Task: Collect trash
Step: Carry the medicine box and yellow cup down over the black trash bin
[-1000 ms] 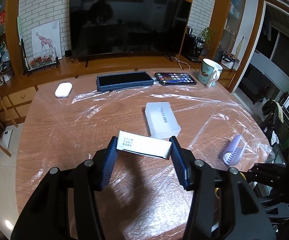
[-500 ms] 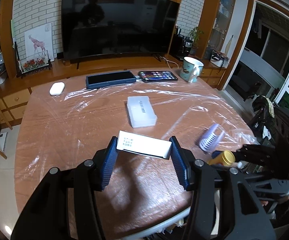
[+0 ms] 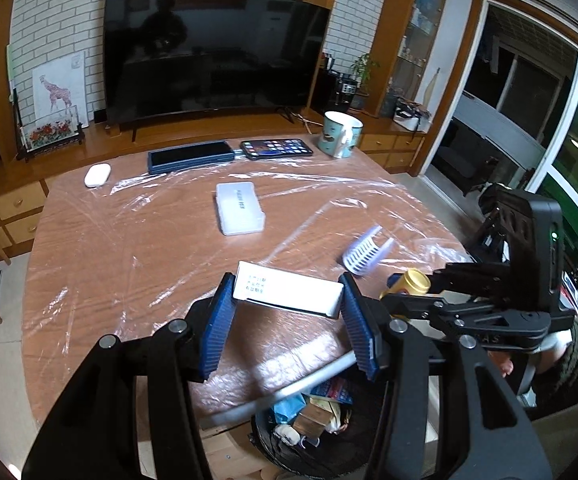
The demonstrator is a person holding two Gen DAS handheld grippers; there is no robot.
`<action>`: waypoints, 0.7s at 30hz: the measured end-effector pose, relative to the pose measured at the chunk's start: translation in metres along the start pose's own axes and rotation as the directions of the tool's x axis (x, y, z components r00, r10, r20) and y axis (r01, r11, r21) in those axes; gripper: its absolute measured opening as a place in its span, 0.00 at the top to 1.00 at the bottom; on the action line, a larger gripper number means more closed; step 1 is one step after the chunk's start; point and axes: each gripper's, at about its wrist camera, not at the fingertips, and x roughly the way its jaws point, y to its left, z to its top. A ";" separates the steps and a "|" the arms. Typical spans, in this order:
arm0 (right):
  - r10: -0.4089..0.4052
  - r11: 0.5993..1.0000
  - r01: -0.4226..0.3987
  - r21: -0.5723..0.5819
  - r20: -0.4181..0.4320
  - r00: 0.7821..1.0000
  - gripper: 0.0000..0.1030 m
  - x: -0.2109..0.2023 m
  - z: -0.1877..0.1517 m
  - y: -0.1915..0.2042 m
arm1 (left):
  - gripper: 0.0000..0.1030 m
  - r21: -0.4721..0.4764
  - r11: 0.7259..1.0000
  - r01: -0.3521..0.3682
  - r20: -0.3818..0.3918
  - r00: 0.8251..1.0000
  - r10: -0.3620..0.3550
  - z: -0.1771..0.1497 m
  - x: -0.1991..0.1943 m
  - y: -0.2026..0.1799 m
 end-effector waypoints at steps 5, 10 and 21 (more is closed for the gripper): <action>0.013 1.000 -0.013 -0.017 -0.016 1.000 0.68 -0.007 -0.010 0.004 | 0.49 0.019 0.999 0.026 -0.018 0.999 -0.026 -0.008 -0.003 -0.011; 0.005 1.000 -0.006 -0.022 -0.032 0.999 0.68 -0.014 -0.020 0.004 | 0.49 0.034 0.998 0.061 -0.038 0.997 -0.060 -0.015 -0.006 -0.022; -0.014 1.000 0.014 -0.008 -0.059 0.998 0.68 -0.021 -0.038 -0.003 | 0.49 0.092 0.989 0.115 -0.103 0.989 -0.105 -0.036 -0.006 -0.049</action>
